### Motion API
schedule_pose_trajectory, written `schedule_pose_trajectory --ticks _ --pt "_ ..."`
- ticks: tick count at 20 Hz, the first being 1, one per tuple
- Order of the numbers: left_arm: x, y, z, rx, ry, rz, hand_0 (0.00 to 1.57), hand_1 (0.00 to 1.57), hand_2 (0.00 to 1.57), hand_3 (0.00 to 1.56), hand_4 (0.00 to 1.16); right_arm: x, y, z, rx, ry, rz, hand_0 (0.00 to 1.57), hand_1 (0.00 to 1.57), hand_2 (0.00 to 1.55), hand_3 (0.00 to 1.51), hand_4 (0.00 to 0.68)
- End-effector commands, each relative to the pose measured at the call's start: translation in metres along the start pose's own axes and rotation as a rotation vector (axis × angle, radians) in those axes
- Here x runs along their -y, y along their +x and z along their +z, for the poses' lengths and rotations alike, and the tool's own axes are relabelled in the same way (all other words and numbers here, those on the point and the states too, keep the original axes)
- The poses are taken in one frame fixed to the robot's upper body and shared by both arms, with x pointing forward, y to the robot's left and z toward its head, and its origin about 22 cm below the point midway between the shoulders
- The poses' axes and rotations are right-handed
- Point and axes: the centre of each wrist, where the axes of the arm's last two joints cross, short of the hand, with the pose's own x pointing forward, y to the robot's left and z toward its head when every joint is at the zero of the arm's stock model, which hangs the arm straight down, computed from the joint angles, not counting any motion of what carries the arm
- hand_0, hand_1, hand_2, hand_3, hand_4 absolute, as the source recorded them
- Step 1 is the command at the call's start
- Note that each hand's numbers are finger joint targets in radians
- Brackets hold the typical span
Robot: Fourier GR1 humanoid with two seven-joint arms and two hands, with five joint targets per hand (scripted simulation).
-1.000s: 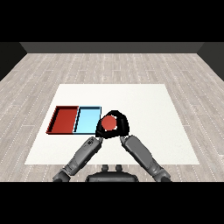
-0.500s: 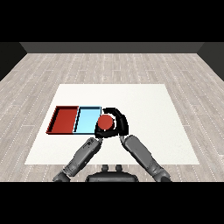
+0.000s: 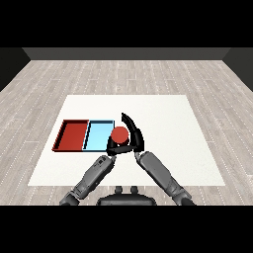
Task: Pick the red can and put it in the red box
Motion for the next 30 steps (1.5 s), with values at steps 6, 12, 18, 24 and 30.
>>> schedule_pose_trajectory --ticks 6,12,18,24,30 --pt "0.003 0.006 0.006 0.007 -0.006 -0.007 1.57 1.57 1.57 1.48 1.13 0.013 -0.010 0.005 -0.015 -0.031 -0.021 0.00 0.00 0.00 0.00 0.000" --pt "-0.031 -0.003 0.001 0.034 0.056 -0.037 1.57 1.57 1.56 1.46 1.13 0.055 0.030 0.020 0.010 -0.035 -0.057 0.00 0.00 0.00 0.00 0.000" --pt "-0.039 0.000 -0.021 0.047 0.092 -0.058 1.57 1.57 1.57 1.47 1.13 0.083 0.050 0.033 0.066 -0.085 -0.105 0.00 0.00 0.00 0.00 0.000" --pt "-0.106 0.033 -0.042 0.095 0.173 -0.171 1.57 1.57 1.57 1.49 1.12 0.125 0.049 0.062 0.052 -0.145 -0.029 0.00 0.00 0.00 0.00 0.000" --pt "-0.157 0.047 -0.060 0.057 0.239 -0.339 1.57 1.57 1.57 1.49 1.11 0.165 0.031 0.111 -0.026 -0.215 0.000 0.00 0.00 0.00 0.00 0.000"
